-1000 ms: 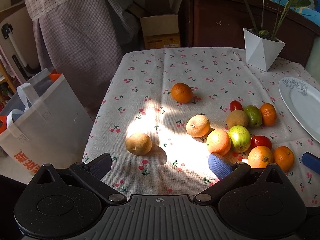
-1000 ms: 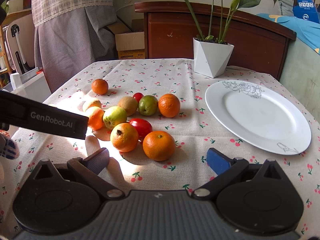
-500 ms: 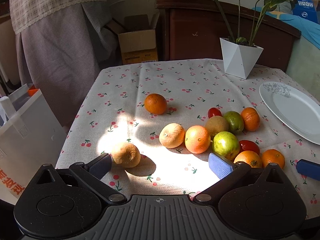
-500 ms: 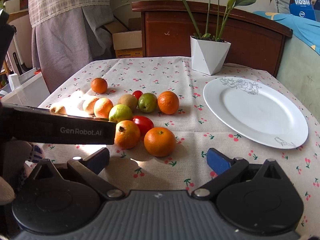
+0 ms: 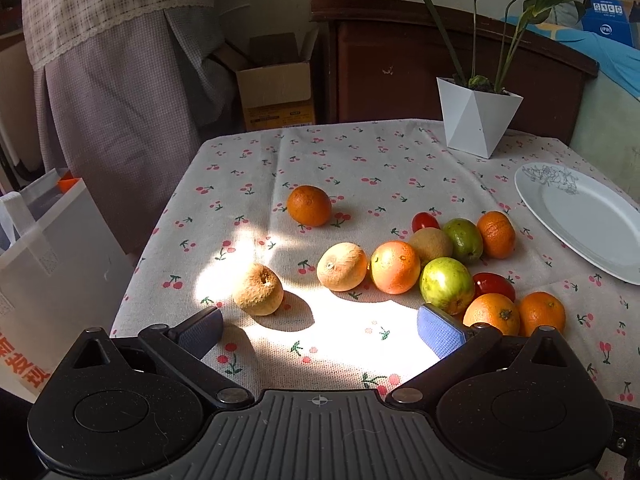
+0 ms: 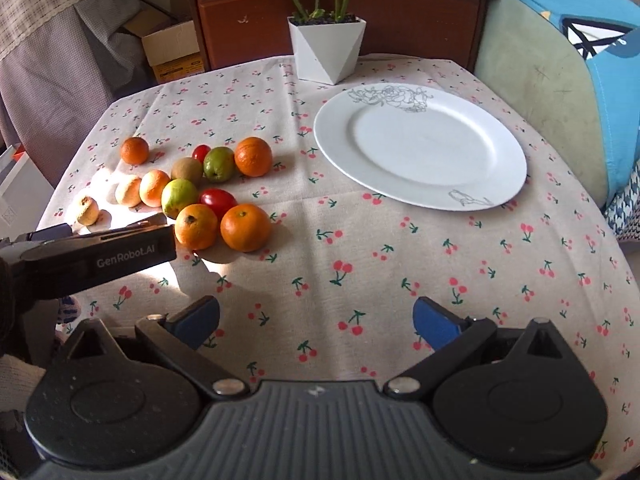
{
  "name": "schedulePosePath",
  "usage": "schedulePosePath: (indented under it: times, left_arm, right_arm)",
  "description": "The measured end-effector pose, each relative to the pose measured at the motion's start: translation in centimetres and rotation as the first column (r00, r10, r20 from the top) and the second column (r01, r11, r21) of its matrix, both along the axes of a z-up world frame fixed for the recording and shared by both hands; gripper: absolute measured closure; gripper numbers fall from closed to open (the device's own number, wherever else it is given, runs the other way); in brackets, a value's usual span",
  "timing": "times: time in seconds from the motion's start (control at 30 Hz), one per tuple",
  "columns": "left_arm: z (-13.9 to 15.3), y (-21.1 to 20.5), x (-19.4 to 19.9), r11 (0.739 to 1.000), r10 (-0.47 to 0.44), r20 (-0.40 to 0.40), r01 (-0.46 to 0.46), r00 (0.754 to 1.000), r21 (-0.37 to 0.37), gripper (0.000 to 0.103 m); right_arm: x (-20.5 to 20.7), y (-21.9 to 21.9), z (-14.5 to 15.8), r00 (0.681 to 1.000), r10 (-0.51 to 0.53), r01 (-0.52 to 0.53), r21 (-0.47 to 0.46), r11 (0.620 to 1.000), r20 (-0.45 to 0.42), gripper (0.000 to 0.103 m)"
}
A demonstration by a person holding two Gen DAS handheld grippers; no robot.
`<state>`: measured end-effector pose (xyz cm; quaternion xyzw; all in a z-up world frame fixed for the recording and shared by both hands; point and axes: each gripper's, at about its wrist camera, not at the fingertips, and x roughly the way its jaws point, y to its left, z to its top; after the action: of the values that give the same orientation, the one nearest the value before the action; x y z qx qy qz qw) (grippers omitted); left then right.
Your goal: Organize fruits
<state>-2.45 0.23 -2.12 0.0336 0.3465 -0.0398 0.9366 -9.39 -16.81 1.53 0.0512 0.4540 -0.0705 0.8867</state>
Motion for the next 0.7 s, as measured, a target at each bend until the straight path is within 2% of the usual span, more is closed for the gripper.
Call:
schedulePosePath:
  times: [0.13,0.3,0.37,0.5,0.6,0.7]
  left_arm:
    - [-0.2,-0.2,-0.3,1.000,0.000,0.027,0.000,1.000,0.002,0.000]
    - [0.9,-0.4,-0.5,0.998,-0.061,-0.047,0.060,0.997,-0.019,0.000]
    - [1.8,-0.5,-1.0,0.998,-0.053,-0.054,0.051,0.997,-0.040,0.000]
    - [3.1,-1.4,-2.1,0.997,-0.082,-0.053,0.082,0.995,0.007,0.000]
    - [3.1,-1.5,-2.3,0.996,-0.086,-0.110,0.087,0.990,0.011,0.000]
    - [2.9,-1.3,-2.2,0.997,-0.073,-0.173,0.070,0.982,-0.020,0.000]
  right_arm:
    - [-0.6,-0.8,1.1,0.999,-0.031,0.032,-0.019,0.999,0.005,0.001]
    - [-1.2,-1.4,1.5,0.999,-0.035,0.035,0.021,0.999,0.013,0.003]
    - [-1.1,-1.6,1.6,0.999,-0.043,0.042,0.035,0.998,0.025,0.003]
    - [-0.9,-1.9,1.2,0.997,-0.069,0.068,0.037,0.997,0.017,0.003]
    - [-0.9,-2.1,0.9,0.997,-0.079,0.078,0.035,0.996,0.008,0.002]
    - [-1.0,-2.2,1.0,0.997,-0.075,0.072,0.094,0.993,0.028,0.001]
